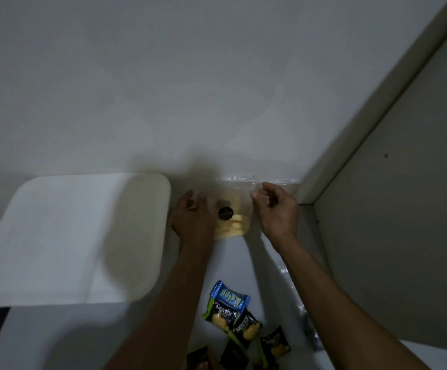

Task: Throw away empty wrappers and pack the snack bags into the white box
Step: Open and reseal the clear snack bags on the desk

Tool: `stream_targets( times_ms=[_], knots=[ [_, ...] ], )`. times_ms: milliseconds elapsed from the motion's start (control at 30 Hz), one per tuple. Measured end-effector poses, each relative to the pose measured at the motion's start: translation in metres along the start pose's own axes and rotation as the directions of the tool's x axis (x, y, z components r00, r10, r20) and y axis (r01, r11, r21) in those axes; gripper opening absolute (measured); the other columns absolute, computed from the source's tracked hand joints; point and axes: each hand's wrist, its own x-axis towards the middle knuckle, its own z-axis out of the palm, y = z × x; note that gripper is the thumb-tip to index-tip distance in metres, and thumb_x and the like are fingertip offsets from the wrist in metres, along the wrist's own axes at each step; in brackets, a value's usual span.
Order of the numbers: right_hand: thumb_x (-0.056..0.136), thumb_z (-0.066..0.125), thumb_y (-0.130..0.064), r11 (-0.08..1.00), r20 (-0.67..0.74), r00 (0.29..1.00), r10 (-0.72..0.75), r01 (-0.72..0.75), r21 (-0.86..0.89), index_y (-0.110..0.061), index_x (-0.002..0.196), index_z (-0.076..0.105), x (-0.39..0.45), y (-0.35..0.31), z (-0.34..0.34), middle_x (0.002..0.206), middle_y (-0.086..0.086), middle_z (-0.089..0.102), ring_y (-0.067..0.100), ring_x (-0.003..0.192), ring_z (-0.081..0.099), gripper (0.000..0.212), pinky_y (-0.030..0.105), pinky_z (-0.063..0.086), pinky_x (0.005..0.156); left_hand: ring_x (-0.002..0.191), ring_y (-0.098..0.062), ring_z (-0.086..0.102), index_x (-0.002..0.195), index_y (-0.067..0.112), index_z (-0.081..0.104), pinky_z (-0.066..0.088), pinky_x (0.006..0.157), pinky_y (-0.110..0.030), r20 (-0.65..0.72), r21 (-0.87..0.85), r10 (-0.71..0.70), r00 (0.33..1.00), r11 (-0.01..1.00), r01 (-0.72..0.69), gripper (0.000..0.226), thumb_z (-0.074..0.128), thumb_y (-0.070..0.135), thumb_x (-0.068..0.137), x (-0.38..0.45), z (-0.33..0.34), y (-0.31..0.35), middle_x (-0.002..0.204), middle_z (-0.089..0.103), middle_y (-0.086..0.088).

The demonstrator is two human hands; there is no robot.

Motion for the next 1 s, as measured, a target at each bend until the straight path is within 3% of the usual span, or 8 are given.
stream_targets(
  times_ms=[167, 233, 367, 567, 667, 800, 933, 1000],
  knots=[
    [0.085, 0.075, -0.02, 1.0, -0.015, 0.999, -0.03, 0.03, -0.003, -0.01, 0.109, 0.069, 0.007, -0.004, -0.003, 0.093, 0.007, 0.07, 0.02, 0.081, 0.068, 0.027, 0.048, 0.059, 0.083, 0.087, -0.009, 0.056, 0.119, 0.011, 0.065, 0.032, 0.058, 0.004, 0.034, 0.071, 0.038, 0.999, 0.997, -0.04, 0.034, 0.066, 0.029, 0.091, -0.008, -0.001, 0.014, 0.101, 0.064, 0.0],
    [0.085, 0.075, -0.024, 0.999, 0.004, 1.0, -0.028, 0.028, -0.038, -0.015, 0.104, 0.072, -0.016, -0.003, -0.014, 0.093, 0.004, 0.073, 0.02, 0.084, 0.07, 0.022, 0.048, 0.059, 0.08, 0.088, -0.01, 0.059, 0.118, 0.014, 0.066, 0.036, 0.06, 0.001, 0.103, 0.095, 0.039, 0.994, 0.994, -0.049, 0.033, 0.066, 0.032, 0.091, -0.025, -0.017, 0.011, 0.105, 0.067, -0.001],
    [0.085, 0.075, -0.021, 0.997, -0.005, 1.0, 0.004, -0.005, -0.076, -0.024, 0.099, 0.07, -0.074, 0.001, -0.052, 0.091, 0.001, 0.073, 0.018, 0.086, 0.07, 0.015, 0.046, 0.059, 0.081, 0.087, -0.009, 0.064, 0.111, 0.018, 0.07, 0.05, 0.081, -0.026, 0.203, 0.074, 0.037, 0.979, 0.996, -0.053, 0.029, 0.068, 0.035, 0.088, -0.068, -0.056, -0.001, 0.103, 0.072, -0.001],
    [0.089, 0.07, -0.013, 0.974, -0.065, 0.998, 0.019, -0.033, -0.224, -0.01, 0.111, 0.07, -0.143, 0.031, -0.106, 0.099, 0.005, 0.072, 0.016, 0.091, 0.067, 0.023, 0.032, 0.055, 0.087, 0.093, -0.016, 0.068, 0.114, 0.013, 0.07, 0.055, 0.09, -0.04, 0.383, 0.198, 0.055, 0.922, 0.97, -0.141, 0.033, 0.068, 0.033, 0.088, -0.124, -0.092, -0.036, 0.105, 0.074, -0.005],
    [0.091, 0.065, -0.009, 0.944, -0.069, 0.997, 0.038, -0.058, -0.325, -0.006, 0.12, 0.066, -0.146, 0.047, -0.119, 0.107, 0.009, 0.071, 0.014, 0.093, 0.062, 0.029, 0.02, 0.044, 0.081, 0.103, -0.022, 0.066, 0.118, 0.01, 0.069, 0.051, 0.094, -0.034, 0.46, 0.316, 0.009, 0.888, 0.933, -0.173, 0.036, 0.067, 0.03, 0.089, -0.143, -0.086, -0.053, 0.112, 0.072, -0.008],
    [0.091, 0.058, -0.004, 0.904, -0.069, 0.998, 0.012, -0.04, -0.425, -0.007, 0.124, 0.062, -0.123, 0.062, -0.121, 0.115, 0.012, 0.068, 0.024, 0.106, 0.063, 0.033, 0.019, 0.04, 0.085, 0.112, -0.023, 0.061, 0.121, 0.007, 0.065, 0.044, 0.097, -0.03, 0.531, 0.409, -0.089, 0.843, 0.898, -0.163, 0.038, 0.061, 0.031, 0.093, -0.154, -0.059, -0.07, 0.12, 0.067, -0.007],
    [0.093, 0.056, -0.004, 0.867, -0.006, 0.999, 0.041, -0.039, -0.496, -0.012, 0.135, 0.053, -0.082, 0.075, -0.118, 0.132, 0.009, 0.059, 0.023, 0.116, 0.059, 0.043, 0.024, 0.044, 0.097, 0.099, -0.028, 0.06, 0.094, 0.006, 0.066, 0.042, 0.086, -0.032, 0.54, 0.439, -0.163, 0.826, 0.892, -0.111, 0.023, 0.062, 0.028, 0.092, -0.146, -0.013, -0.084, 0.096, 0.066, -0.008],
    [0.095, 0.055, -0.007, 0.85, 0.052, 0.997, 0.058, -0.022, -0.527, -0.014, 0.142, 0.045, -0.059, 0.089, -0.115, 0.139, 0.008, 0.053, 0.023, 0.122, 0.054, 0.049, 0.022, 0.041, 0.1, 0.114, -0.027, 0.057, 0.119, 0.003, 0.062, 0.042, 0.099, -0.03, 0.534, 0.458, -0.195, 0.822, 0.885, -0.088, 0.038, 0.063, 0.03, 0.092, -0.14, 0.012, -0.091, 0.119, 0.063, -0.008]
  ],
)
